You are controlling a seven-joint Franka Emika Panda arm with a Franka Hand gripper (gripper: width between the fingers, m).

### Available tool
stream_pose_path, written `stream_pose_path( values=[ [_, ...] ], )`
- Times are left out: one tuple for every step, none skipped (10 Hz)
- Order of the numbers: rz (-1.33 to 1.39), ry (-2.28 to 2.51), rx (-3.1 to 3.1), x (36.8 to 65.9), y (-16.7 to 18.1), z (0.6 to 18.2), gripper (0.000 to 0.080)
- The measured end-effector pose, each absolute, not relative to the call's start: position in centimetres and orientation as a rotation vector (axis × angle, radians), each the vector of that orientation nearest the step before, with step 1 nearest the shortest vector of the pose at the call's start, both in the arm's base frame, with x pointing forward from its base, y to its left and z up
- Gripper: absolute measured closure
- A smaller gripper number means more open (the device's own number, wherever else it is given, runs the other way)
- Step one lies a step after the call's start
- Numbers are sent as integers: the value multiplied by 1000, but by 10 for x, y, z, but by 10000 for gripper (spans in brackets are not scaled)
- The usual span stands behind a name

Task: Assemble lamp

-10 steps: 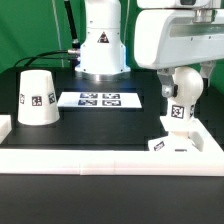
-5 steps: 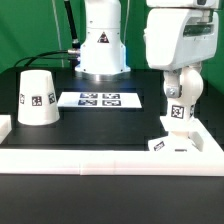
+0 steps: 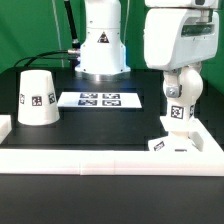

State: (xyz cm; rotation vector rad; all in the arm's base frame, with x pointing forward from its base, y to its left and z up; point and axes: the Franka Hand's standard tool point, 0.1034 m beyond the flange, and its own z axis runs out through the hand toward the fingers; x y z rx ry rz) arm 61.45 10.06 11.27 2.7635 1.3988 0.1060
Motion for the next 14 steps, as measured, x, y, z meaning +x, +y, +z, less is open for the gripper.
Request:
stream_pose_path(
  values=[
    [108, 1324, 2803, 614, 101, 113, 222],
    [113, 1146, 2885, 614, 102, 113, 220],
    [121, 991, 2944, 615, 104, 114, 220],
    [124, 855, 2989, 615, 103, 114, 220],
    [131, 664, 3042, 616, 102, 114, 220],
    [133, 478, 3080, 616, 100, 114, 220],
    [133, 341, 3101, 616, 99, 114, 219],
    [134, 232, 3115, 616, 97, 114, 219],
    [136, 65, 3127, 616, 96, 114, 219],
    [135, -78, 3130, 616, 95, 114, 219],
    [131, -195, 3127, 616, 94, 114, 219],
    [130, -285, 3122, 615, 95, 113, 219],
    [126, -456, 3105, 615, 95, 113, 219],
    [123, -549, 3092, 614, 95, 112, 219]
  ],
)
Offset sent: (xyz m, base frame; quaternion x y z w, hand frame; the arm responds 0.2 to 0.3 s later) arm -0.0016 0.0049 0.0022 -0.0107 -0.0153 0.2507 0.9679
